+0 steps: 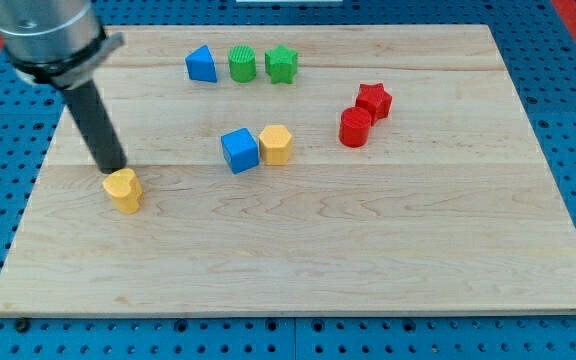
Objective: Point your arm to the top left
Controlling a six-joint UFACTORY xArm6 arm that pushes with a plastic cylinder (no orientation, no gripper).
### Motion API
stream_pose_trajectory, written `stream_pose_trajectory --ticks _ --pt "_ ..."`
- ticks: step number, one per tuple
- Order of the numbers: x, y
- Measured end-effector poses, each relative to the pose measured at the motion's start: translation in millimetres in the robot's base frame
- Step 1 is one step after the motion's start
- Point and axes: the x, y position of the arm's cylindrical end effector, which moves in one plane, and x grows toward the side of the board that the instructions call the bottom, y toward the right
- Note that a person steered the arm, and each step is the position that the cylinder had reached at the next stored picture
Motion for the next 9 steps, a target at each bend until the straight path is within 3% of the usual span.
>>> stream_pose_trajectory --ticks 2,8,9 --pt "-27.3 -26.9" --pt "-39.0 -25.4" --pt "-39.6 10.9"
